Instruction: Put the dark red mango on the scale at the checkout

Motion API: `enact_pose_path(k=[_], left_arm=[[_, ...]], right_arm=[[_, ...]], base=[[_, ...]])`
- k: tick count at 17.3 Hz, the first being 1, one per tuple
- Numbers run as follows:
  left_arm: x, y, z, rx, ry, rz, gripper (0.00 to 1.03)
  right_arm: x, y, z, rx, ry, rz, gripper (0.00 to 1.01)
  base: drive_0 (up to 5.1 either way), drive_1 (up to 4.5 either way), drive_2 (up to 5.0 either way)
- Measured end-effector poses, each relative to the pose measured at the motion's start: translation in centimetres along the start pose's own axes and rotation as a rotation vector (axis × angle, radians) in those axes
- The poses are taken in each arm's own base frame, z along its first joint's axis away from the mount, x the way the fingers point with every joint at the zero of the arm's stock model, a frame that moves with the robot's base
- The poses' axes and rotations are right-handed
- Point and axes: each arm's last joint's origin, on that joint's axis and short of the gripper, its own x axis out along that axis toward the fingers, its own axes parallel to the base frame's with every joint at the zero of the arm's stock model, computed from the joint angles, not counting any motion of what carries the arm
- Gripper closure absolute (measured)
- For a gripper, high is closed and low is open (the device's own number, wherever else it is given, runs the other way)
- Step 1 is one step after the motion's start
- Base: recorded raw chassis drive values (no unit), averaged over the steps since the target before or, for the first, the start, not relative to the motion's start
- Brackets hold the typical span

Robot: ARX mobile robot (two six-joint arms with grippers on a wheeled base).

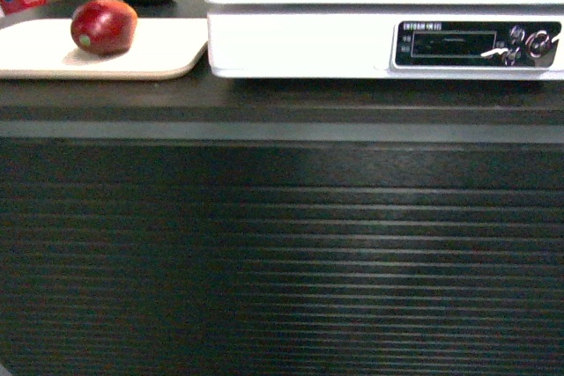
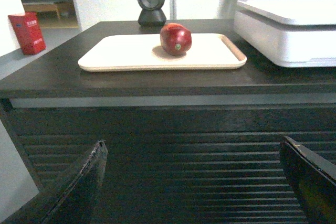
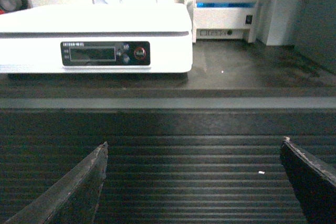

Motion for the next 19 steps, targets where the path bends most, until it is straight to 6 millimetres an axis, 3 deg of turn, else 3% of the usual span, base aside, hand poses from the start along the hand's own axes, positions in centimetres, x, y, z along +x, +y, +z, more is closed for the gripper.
enact_pose_path(k=[19], left_arm=[[0.00, 0.00, 0.00, -0.001, 0.000, 0.000, 0.05]], right_arm=[[0.00, 0.00, 0.00, -0.001, 0.000, 0.000, 0.03]], base=[[0.0, 0.00, 0.0]])
